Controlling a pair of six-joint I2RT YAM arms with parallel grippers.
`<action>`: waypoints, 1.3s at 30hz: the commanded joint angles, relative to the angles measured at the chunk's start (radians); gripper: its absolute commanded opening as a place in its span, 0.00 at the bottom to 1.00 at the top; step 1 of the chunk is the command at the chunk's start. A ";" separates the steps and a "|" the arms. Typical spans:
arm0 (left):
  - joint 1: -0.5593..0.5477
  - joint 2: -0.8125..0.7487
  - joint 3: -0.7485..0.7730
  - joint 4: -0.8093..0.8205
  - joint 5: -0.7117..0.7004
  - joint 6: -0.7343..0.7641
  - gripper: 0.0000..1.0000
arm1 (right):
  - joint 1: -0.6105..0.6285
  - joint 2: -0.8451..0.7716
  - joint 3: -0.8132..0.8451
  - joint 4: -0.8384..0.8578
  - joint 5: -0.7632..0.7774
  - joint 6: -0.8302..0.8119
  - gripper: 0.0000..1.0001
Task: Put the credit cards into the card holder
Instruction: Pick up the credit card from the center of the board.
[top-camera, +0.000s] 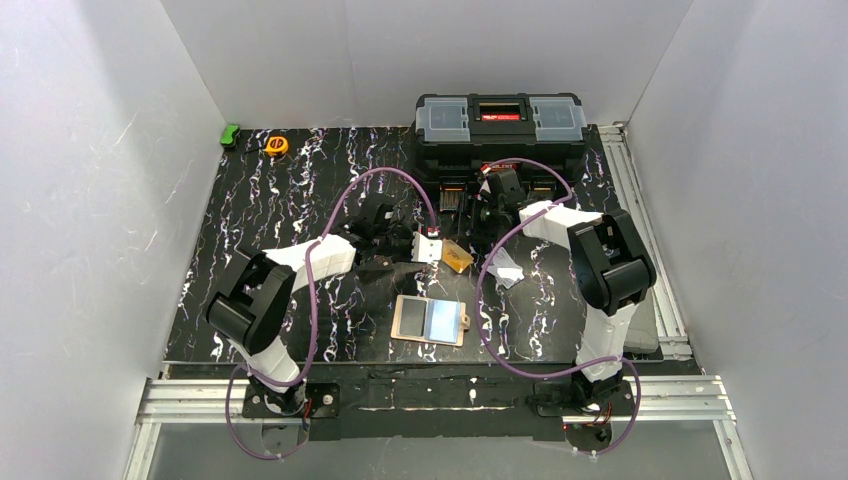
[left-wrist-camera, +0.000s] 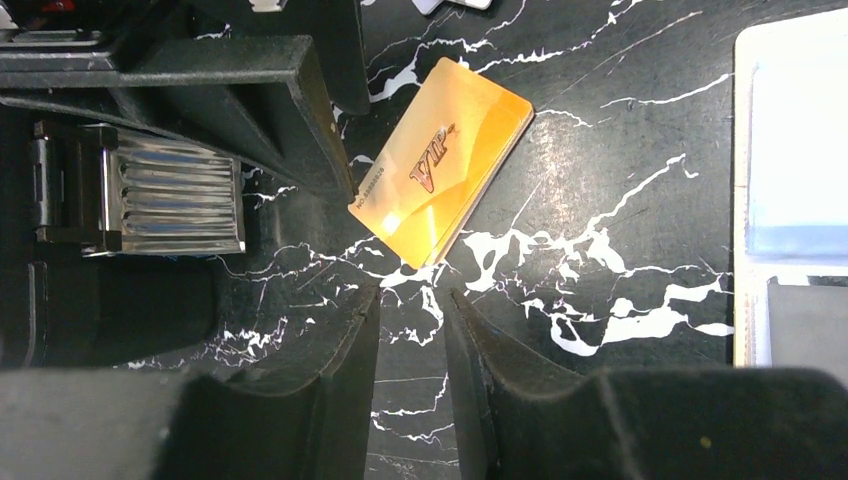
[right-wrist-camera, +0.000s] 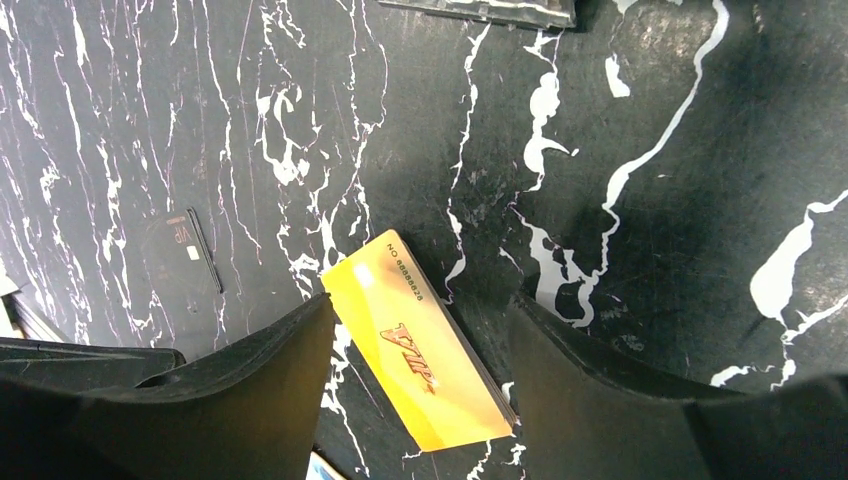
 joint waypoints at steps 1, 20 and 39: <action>-0.001 -0.026 -0.006 -0.031 -0.008 0.008 0.28 | 0.024 0.037 -0.041 0.000 -0.026 -0.017 0.70; 0.002 -0.105 -0.062 -0.089 -0.022 0.017 0.27 | 0.097 -0.066 -0.165 -0.047 0.035 -0.005 0.71; -0.007 -0.031 -0.138 0.045 0.040 0.100 0.30 | 0.067 -0.069 -0.262 0.041 -0.185 0.047 0.67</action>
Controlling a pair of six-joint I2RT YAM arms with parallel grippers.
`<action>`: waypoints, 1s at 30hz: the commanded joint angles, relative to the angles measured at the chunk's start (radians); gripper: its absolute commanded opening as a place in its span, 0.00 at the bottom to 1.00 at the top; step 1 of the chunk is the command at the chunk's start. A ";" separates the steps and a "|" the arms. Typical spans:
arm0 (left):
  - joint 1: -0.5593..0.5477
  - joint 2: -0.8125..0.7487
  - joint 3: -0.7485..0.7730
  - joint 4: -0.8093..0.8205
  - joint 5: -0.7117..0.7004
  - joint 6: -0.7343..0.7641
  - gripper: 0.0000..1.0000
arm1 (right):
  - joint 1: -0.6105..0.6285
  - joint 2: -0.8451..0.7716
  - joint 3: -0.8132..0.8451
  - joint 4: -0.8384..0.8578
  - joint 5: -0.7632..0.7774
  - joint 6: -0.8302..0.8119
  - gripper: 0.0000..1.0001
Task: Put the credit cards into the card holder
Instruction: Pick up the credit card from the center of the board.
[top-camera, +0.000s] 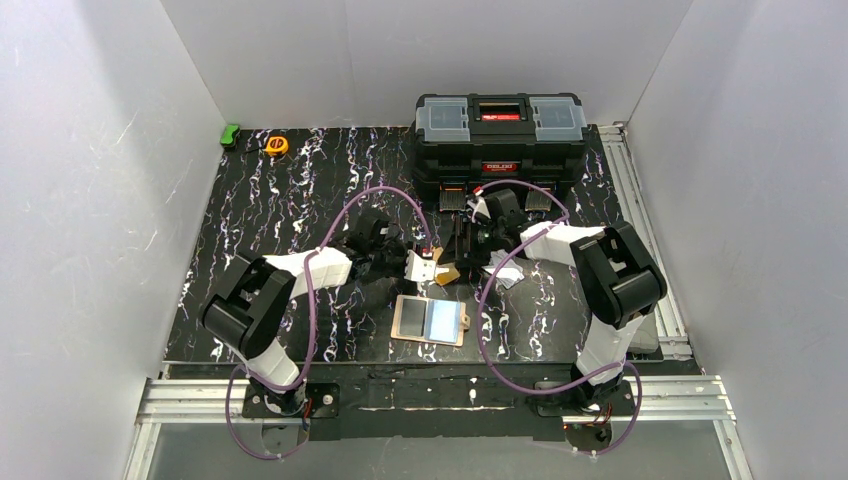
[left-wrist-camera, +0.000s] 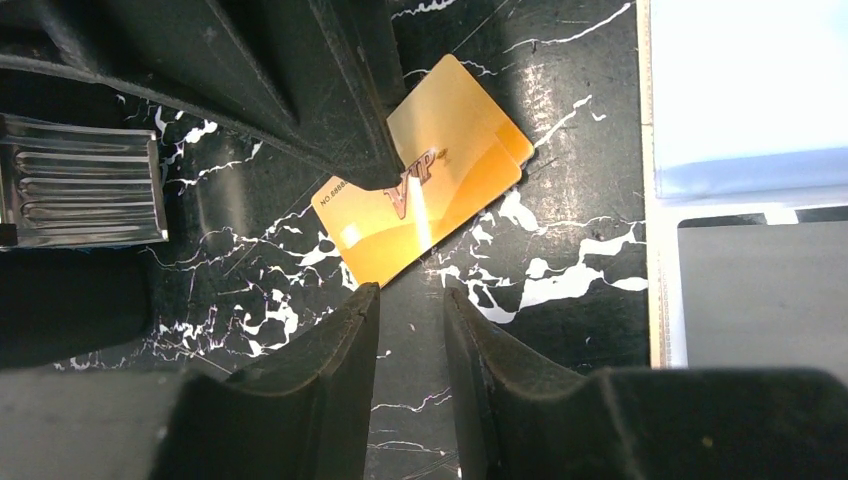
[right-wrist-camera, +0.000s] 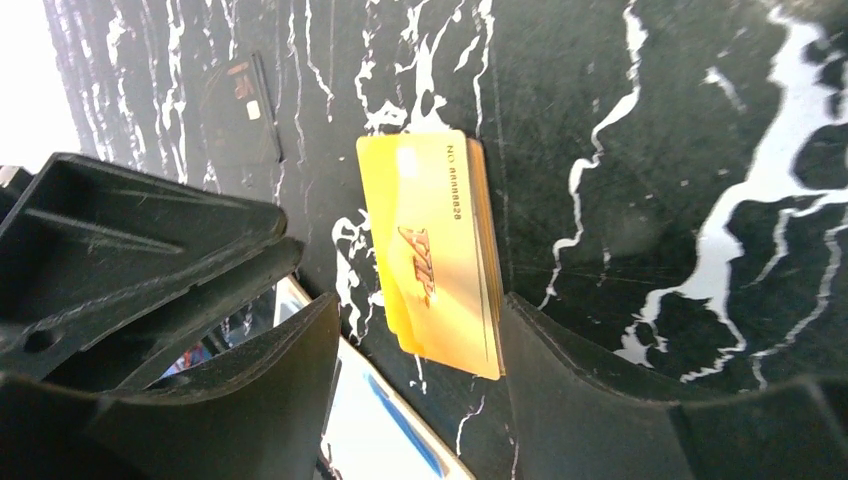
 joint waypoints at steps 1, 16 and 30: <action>-0.004 0.006 -0.009 0.014 0.048 0.026 0.30 | 0.011 0.026 -0.067 -0.064 -0.039 0.012 0.67; -0.004 0.023 -0.029 0.016 0.016 0.038 0.30 | 0.014 0.037 -0.034 -0.079 -0.028 0.025 0.66; -0.004 0.071 -0.082 0.155 0.072 0.166 0.47 | -0.022 0.121 0.041 -0.015 -0.057 0.055 0.56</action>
